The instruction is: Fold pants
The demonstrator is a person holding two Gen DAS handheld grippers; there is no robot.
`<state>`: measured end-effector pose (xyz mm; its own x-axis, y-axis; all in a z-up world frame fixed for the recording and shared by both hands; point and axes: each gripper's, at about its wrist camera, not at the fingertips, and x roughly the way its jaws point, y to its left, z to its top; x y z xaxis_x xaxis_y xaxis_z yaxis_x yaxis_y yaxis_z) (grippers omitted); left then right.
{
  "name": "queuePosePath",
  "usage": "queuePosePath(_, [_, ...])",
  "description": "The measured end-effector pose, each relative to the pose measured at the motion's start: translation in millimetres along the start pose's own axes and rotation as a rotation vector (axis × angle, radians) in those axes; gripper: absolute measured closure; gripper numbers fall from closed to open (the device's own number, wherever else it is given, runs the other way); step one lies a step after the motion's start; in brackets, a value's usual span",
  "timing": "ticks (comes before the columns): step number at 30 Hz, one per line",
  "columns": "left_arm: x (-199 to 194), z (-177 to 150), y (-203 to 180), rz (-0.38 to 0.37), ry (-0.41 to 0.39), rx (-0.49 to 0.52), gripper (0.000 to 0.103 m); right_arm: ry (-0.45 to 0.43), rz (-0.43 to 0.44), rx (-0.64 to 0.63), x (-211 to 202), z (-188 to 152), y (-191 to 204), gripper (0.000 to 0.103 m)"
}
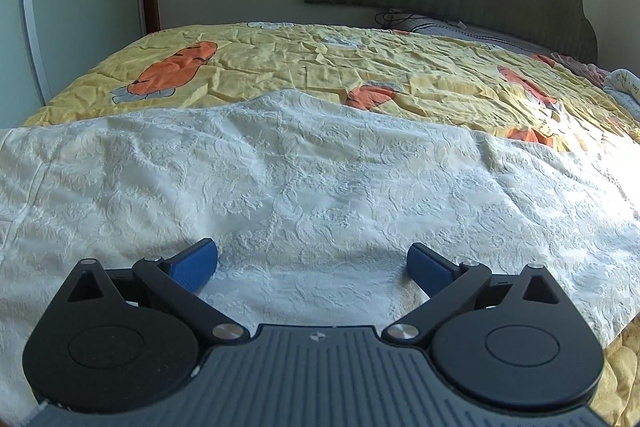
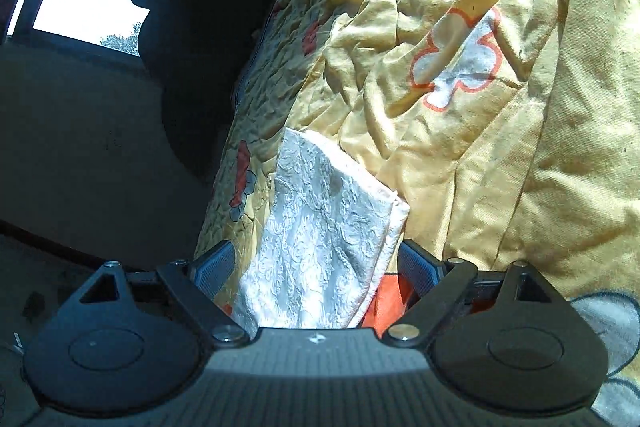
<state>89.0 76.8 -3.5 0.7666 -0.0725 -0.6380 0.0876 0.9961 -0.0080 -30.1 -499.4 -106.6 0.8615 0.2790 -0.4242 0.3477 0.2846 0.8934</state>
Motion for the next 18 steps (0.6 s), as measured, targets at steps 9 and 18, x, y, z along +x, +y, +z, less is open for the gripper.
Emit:
queuePosePath(9, [0,0,0,-0.001,-0.001,0.0,0.0,-0.092,-0.044,-0.033,13,-1,9,0.005])
queuePosePath(18, [-1,-1,0,0.005,-0.002,0.003,0.0,-0.118,-0.013,0.107,28,-11,-21,0.09])
